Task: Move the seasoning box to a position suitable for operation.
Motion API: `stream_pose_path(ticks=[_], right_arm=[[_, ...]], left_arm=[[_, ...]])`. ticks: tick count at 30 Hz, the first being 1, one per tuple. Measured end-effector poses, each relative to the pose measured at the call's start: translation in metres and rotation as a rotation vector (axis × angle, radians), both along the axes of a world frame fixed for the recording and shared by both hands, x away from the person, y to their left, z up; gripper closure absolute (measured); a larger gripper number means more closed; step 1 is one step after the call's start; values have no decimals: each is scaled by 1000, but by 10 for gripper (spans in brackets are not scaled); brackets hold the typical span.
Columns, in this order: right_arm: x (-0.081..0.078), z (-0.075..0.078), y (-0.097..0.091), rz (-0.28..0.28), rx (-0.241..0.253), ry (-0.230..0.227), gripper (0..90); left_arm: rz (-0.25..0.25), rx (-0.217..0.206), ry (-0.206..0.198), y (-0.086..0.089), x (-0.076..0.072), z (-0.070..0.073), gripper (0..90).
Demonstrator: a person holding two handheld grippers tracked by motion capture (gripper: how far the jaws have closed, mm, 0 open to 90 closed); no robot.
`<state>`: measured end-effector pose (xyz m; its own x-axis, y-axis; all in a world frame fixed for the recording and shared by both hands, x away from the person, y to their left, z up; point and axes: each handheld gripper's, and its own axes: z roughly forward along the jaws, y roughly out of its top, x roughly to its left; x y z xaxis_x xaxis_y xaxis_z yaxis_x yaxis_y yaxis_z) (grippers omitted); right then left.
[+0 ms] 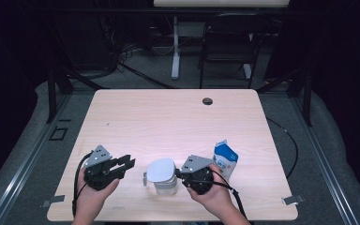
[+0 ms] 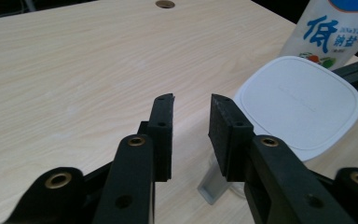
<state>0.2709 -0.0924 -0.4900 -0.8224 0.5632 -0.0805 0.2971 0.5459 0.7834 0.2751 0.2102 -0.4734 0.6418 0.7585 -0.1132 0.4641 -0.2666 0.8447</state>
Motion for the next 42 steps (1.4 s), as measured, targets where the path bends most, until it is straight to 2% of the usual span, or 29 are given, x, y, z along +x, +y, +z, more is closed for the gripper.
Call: stream_pose_path(ticks=[14,19,28,42], right_arm=[[2,8,5,-5,16,11,900],[3,11,10,-11,13,10,900],[5,16,13,-19,-9,12,900],[2,26,18,-12,-23,-1,900]], left_arm=[[7,17,-9,6,-5,3,642],[17,0,-16,11,-6,5,627],[31,4,-17,12,-5,3,566],[35,12,4,12,-5,2,568]])
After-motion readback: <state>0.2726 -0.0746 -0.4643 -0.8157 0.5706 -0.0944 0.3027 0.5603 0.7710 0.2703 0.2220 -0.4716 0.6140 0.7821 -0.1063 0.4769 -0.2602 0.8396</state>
